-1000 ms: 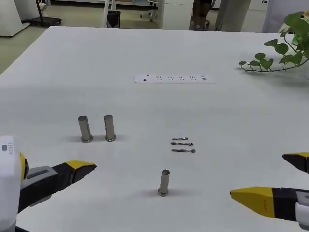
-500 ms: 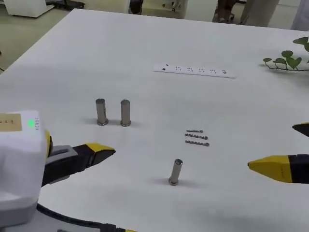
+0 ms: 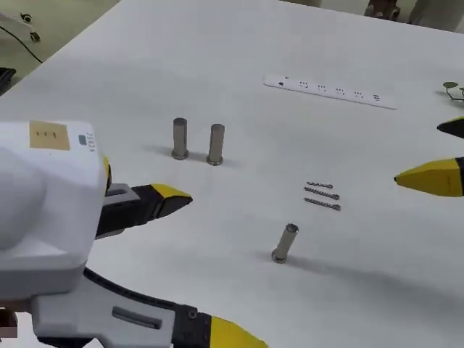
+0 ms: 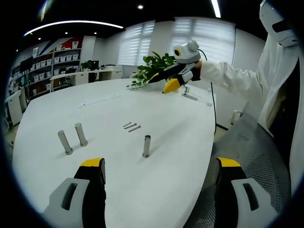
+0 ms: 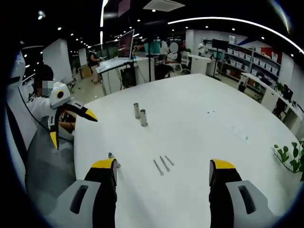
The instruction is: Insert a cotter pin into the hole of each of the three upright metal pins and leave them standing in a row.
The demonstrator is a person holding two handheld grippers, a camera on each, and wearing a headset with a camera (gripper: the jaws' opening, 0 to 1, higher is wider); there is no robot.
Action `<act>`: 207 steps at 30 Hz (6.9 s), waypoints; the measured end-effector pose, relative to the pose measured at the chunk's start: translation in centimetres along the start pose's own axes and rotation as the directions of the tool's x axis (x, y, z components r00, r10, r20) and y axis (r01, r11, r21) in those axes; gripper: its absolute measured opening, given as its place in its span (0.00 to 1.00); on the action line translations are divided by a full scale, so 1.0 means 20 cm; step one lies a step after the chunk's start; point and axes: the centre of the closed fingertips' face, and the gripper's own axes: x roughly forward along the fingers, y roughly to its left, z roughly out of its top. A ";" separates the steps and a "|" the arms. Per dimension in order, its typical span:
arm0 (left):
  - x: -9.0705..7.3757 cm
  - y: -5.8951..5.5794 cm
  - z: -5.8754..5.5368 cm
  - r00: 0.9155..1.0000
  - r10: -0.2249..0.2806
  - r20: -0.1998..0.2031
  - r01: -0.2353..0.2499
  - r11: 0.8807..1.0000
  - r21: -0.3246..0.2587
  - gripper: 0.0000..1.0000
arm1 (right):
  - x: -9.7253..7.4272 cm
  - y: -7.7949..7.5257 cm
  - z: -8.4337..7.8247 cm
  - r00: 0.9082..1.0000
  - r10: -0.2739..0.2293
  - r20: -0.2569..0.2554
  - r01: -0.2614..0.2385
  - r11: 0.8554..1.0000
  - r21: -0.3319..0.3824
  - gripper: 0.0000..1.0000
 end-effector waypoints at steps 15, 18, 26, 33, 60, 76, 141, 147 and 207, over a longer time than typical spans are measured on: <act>0.05 -0.02 -0.06 0.999 0.021 -0.035 -0.022 0.998 -0.055 0.93 | 0.32 -0.15 -0.10 0.985 0.075 -0.158 -0.088 0.993 -0.076 0.55; 0.05 -0.02 -0.07 0.999 0.023 -0.034 -0.025 0.997 -0.068 0.92 | 0.38 -0.16 -0.11 0.982 0.076 -0.173 -0.094 0.991 -0.098 0.48; 0.02 -0.02 -0.06 1.000 -0.013 -0.025 0.011 0.998 -0.067 0.89 | 0.49 -0.08 -0.11 0.959 0.134 -0.250 -0.181 0.967 -0.179 0.30; 0.01 0.02 -0.05 1.000 0.000 -0.014 -0.001 0.997 -0.077 0.91 | 0.56 -0.07 -0.17 0.929 0.147 -0.338 -0.231 0.947 -0.224 0.18; -0.01 0.04 -0.01 1.000 0.024 -0.009 -0.025 0.997 -0.068 0.90 | 0.64 -0.04 -0.35 0.831 0.158 -0.533 -0.349 0.894 -0.279 0.04; 0.00 0.04 -0.02 1.000 0.021 0.009 -0.020 0.995 -0.100 0.89 | 0.66 -0.04 -0.36 0.814 0.125 -0.567 -0.378 0.855 -0.355 0.00; 0.01 0.04 0.11 0.987 0.023 0.160 -0.010 0.996 -0.086 0.64 | 0.64 -0.06 -0.35 0.797 0.069 -0.600 -0.400 0.804 -0.439 0.00; 0.00 0.03 0.12 0.988 0.013 0.154 0.001 0.996 -0.092 0.55 | 0.61 -0.06 -0.31 0.824 0.057 -0.564 -0.368 0.810 -0.457 0.00; 0.25 0.06 0.29 0.977 -0.088 0.193 0.140 0.951 -0.275 0.17 | 0.17 0.67 0.06 0.999 -0.039 -0.026 0.013 0.754 -0.657 0.00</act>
